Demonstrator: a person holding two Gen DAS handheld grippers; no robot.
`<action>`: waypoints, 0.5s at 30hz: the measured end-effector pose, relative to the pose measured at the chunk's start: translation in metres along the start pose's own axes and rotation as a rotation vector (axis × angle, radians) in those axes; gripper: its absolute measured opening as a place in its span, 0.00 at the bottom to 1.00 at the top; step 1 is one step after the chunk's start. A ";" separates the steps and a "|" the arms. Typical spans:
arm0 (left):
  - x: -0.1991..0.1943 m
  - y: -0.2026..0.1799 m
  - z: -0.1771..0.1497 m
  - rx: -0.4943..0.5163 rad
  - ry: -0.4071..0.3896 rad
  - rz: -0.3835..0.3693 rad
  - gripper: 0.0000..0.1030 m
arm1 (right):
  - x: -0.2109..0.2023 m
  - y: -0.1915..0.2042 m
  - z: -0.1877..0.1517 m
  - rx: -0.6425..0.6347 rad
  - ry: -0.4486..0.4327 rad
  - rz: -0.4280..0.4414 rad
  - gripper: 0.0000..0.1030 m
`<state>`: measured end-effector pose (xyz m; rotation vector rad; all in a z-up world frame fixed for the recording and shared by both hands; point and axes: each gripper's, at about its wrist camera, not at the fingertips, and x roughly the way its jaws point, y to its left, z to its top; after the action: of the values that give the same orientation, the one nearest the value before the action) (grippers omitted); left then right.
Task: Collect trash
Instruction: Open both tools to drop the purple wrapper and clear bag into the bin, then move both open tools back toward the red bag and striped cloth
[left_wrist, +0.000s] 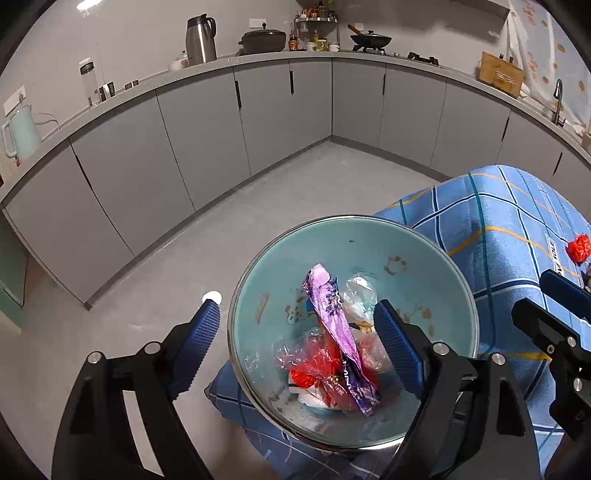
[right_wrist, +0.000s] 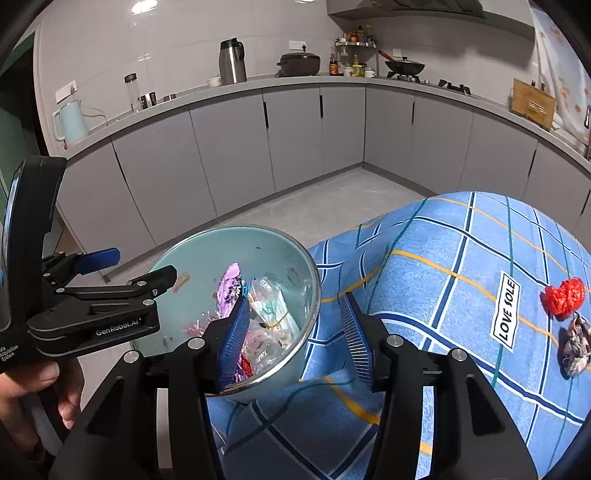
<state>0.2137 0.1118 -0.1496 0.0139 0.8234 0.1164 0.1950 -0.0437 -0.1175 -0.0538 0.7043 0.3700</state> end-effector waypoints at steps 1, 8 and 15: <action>-0.001 -0.001 0.000 0.001 -0.002 -0.003 0.84 | -0.001 -0.001 0.000 0.001 -0.001 0.000 0.52; -0.006 -0.007 0.003 0.010 -0.012 0.000 0.88 | -0.008 -0.007 -0.001 0.011 -0.009 -0.007 0.52; -0.012 -0.019 0.006 0.024 -0.023 0.002 0.91 | -0.016 -0.019 -0.005 0.028 -0.020 -0.024 0.53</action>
<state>0.2117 0.0922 -0.1375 0.0390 0.8022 0.1082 0.1871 -0.0672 -0.1121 -0.0320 0.6885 0.3378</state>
